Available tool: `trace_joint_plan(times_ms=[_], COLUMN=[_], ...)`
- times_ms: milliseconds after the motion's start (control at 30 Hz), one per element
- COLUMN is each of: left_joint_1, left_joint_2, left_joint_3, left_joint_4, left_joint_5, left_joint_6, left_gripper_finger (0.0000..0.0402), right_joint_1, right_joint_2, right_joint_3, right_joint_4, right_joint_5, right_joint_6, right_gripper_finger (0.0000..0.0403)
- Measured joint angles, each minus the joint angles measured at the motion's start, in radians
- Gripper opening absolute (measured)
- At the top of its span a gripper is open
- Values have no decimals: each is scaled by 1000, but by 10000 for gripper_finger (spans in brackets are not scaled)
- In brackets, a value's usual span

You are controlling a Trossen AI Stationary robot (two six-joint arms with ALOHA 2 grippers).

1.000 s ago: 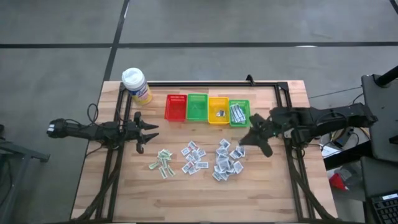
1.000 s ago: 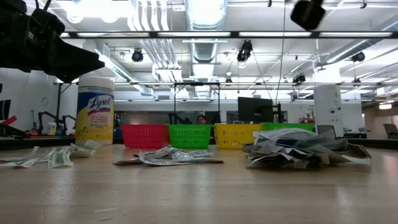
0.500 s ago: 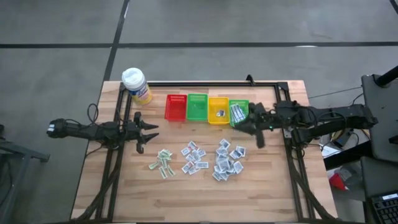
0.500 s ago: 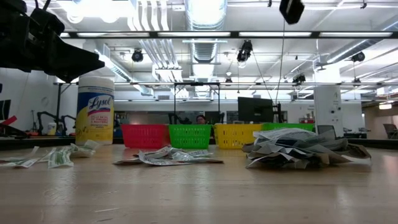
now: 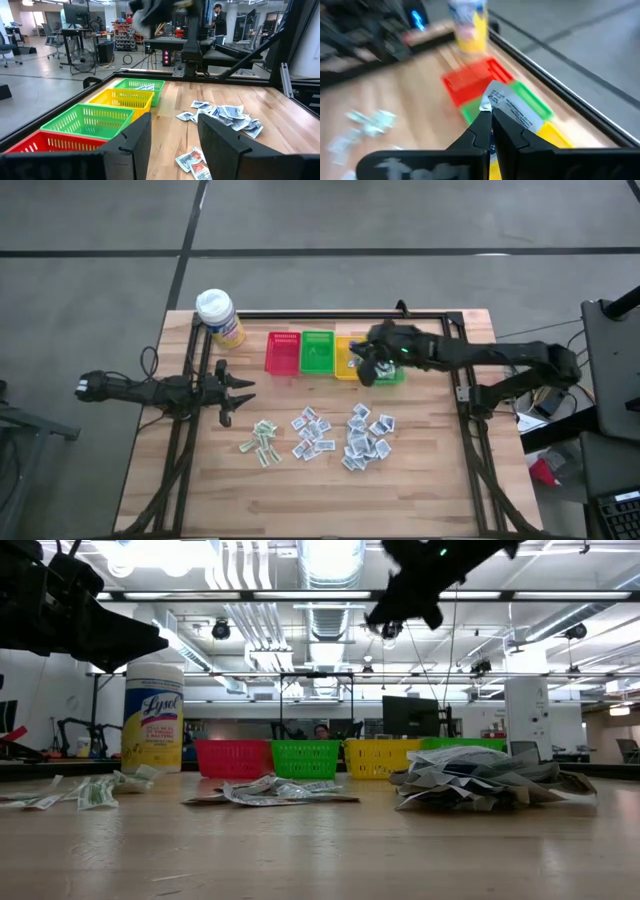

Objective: Pick & Place First Aid Supplies
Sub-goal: Put the blue alcohol pad into the yellow bin

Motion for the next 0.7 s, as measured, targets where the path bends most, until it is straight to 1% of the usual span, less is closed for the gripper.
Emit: trace_joint_plan(times_ms=[233,333,433,533,600,700], left_joint_1=[0,0,0,0,0,0], left_joint_2=[0,0,0,0,0,0], left_joint_3=[0,0,0,0,0,0], left_joint_4=[0,0,0,0,0,0], left_joint_5=[0,0,0,0,0,0], left_joint_6=[0,0,0,0,0,-1], left_gripper_finger=[158,158,158,158,158,158], right_joint_1=[-97,-120,-138,-158,-167,-170], right_joint_2=[237,335,421,490,523,558], right_joint_3=[248,343,411,448,456,454], right_joint_4=[-369,-478,-544,-569,-573,-573], right_joint_5=[-3,-4,-35,-127,-170,-178], right_joint_6=[-19,-44,-62,-66,-66,-66], right_gripper_finger=[8,8,8,8,8,8])
